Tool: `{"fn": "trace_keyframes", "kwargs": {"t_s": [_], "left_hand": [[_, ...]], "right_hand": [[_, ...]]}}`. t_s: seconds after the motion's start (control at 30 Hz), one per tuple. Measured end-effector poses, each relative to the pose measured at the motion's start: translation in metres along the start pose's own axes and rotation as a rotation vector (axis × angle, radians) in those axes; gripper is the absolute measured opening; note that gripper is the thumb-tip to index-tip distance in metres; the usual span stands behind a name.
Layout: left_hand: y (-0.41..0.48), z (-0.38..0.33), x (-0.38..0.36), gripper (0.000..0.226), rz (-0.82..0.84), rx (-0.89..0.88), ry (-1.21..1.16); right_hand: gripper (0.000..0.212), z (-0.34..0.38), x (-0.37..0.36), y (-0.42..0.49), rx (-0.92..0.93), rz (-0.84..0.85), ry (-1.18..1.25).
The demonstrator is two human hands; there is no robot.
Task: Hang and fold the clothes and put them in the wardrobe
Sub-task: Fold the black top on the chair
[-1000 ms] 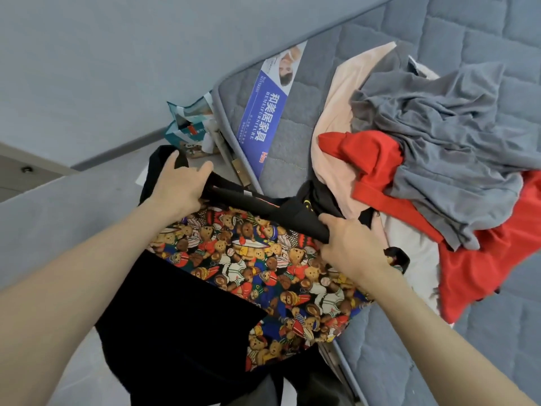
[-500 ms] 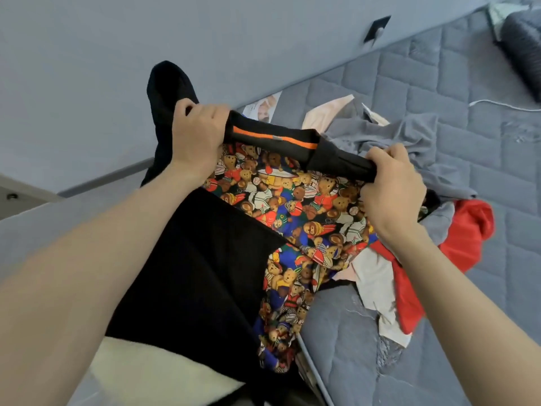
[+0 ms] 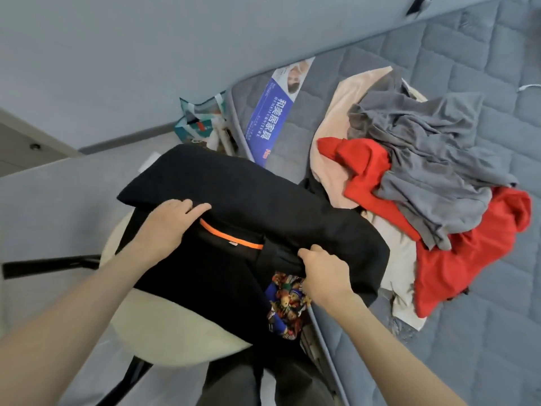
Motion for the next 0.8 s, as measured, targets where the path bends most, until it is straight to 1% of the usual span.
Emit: {"fn": "trace_keyframes", "kwargs": {"t_s": [0.07,0.1,0.13,0.17,0.2,0.23,0.27,0.33,0.37,0.43,0.47,0.53,0.6,0.63,0.7,0.8], "left_hand": [[-0.014,0.002,-0.026,0.078,0.156,0.003,-0.004],[-0.022,0.003,-0.040,0.077,0.206,0.026,0.017],[-0.032,0.003,-0.053,0.075,0.232,0.088,0.027],[-0.042,0.003,-0.064,0.074,0.206,0.198,-0.016],[-0.052,0.000,-0.072,0.073,0.127,0.347,-0.122],[-0.061,-0.003,-0.078,0.074,0.022,0.502,-0.257],[-0.070,-0.008,-0.083,0.076,-0.064,0.643,-0.400],[-0.083,-0.018,-0.094,0.080,-0.156,0.878,-0.670],[-0.087,-0.023,-0.099,0.081,-0.172,0.987,-0.774],[-0.092,-0.028,-0.108,0.085,-0.174,1.228,-0.964],[-0.094,-0.029,-0.112,0.087,-0.184,1.353,-1.058],[-0.099,-0.028,-0.120,0.093,-0.238,1.557,-1.221],[-0.101,-0.025,-0.129,0.098,-0.327,1.628,-1.364],[-0.100,-0.023,-0.134,0.098,-0.393,1.623,-1.445],[-0.097,-0.019,-0.141,0.086,-0.489,1.576,-1.585],[-0.095,-0.014,-0.148,0.066,-0.467,1.487,-1.636]], "right_hand": [[0.035,0.000,-0.024,0.001,-0.037,0.110,-0.017],[0.037,-0.001,-0.034,0.002,-0.048,0.176,-0.016],[0.039,-0.002,-0.043,0.002,-0.049,0.239,-0.007],[0.041,-0.001,-0.050,0.002,-0.040,0.279,0.015],[0.040,0.001,-0.055,0.002,-0.022,0.278,0.048],[0.036,0.006,-0.057,0.001,0.004,0.233,0.085],[0.032,0.012,-0.058,0.000,0.033,0.153,0.116],[0.026,0.029,-0.059,-0.002,0.123,0.002,0.159],[0.024,0.038,-0.061,-0.004,0.174,-0.009,0.175],[0.024,0.057,-0.071,-0.006,0.259,0.082,0.171],[0.027,0.066,-0.080,-0.006,0.287,0.134,0.147],[0.048,0.084,-0.102,-0.007,0.311,0.179,0.066],[0.070,0.099,-0.125,-0.009,0.294,0.161,-0.042],[0.074,0.107,-0.136,-0.009,0.282,0.136,-0.097],[0.070,0.115,-0.151,-0.006,0.252,0.052,-0.159],[0.053,0.120,-0.162,0.004,0.260,-0.059,-0.221]]}}
Point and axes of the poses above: each hand's wrist, its own y-axis towards the middle knuckle, its own x-axis out of the back of the hand, z = x × y, the point moved 1 cm from there along y, towards the middle knuckle, and after that the axes turned 4 degrees about -y, right-handed, at the moved point
